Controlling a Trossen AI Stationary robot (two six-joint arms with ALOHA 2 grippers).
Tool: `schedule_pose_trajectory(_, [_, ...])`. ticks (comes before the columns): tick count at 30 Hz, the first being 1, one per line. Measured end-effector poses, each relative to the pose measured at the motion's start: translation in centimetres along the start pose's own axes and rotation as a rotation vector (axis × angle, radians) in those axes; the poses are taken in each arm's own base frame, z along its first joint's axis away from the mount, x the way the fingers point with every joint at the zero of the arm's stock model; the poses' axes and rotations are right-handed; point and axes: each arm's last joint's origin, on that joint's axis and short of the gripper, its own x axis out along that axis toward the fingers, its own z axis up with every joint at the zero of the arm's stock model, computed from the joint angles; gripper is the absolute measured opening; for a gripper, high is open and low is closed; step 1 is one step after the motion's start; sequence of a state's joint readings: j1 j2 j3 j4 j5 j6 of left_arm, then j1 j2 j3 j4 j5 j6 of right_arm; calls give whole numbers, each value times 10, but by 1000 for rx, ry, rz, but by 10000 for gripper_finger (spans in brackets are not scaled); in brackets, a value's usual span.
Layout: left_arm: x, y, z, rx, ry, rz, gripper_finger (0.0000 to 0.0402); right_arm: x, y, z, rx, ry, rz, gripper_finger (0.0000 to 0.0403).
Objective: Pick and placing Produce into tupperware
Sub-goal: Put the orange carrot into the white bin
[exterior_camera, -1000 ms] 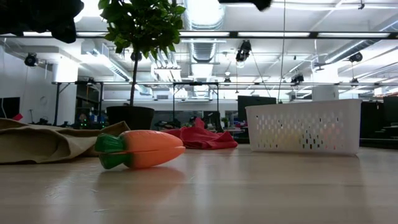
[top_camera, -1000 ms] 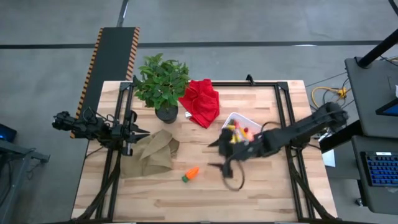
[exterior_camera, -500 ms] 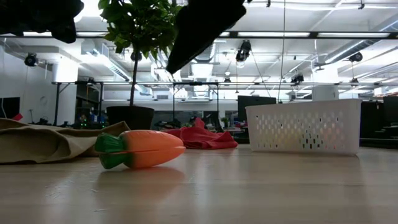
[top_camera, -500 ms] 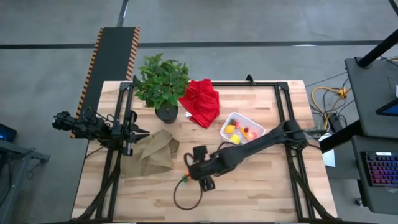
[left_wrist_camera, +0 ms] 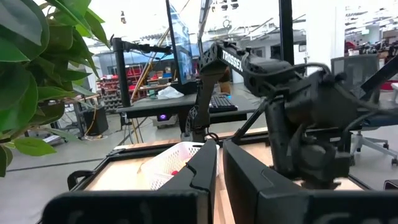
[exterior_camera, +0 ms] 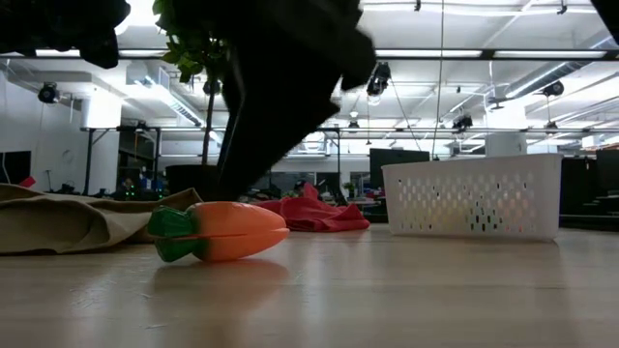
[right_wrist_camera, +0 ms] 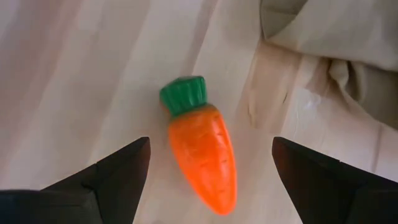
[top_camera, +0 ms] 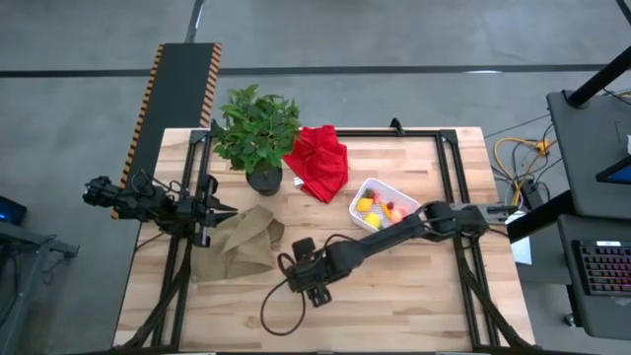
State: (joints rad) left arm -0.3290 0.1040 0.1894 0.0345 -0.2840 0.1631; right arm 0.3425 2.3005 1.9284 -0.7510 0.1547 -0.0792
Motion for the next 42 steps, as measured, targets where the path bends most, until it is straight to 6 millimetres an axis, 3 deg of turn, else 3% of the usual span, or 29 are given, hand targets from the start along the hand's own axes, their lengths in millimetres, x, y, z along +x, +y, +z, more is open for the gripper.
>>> schedule_pose_trajectory(11, [0,0,0,0,0,0,15,24,-11,-15,14,71,29,329])
schedule_pose_trajectory(36, [0,0,0,0,0,0,15,42,-21,-22,60,-6,73,327])
schedule_pose_trajectory(42, [0,0,0,0,0,0,15,43,-21,-23,61,-9,100,300])
